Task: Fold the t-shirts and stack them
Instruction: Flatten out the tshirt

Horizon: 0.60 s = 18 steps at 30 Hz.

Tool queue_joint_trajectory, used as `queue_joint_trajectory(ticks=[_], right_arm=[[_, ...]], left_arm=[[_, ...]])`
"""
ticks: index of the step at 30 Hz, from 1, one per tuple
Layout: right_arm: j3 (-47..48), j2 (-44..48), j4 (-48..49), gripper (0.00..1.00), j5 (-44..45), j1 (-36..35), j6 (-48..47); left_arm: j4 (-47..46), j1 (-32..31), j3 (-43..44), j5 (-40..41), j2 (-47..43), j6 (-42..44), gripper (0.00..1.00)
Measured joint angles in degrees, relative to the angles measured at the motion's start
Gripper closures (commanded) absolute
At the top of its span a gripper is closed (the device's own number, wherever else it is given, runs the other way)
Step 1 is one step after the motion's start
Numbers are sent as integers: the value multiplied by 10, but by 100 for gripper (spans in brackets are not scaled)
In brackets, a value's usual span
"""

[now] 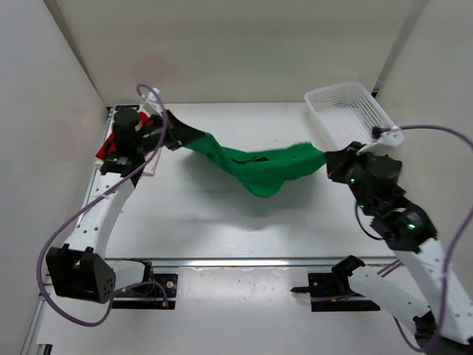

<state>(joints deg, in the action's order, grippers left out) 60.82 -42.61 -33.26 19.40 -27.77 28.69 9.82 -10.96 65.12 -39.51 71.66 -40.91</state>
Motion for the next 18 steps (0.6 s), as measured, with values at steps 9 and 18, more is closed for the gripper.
queue_joint_trajectory(ticks=[9,18], right_arm=[[308,-85,-32,100,170,-184,-92],[290,-273,47,100,-145,181,-132]], left_arm=[[-415,284,-44,-153,-40,-391,100],[-256,270,-33,-81,-29,-249,100]])
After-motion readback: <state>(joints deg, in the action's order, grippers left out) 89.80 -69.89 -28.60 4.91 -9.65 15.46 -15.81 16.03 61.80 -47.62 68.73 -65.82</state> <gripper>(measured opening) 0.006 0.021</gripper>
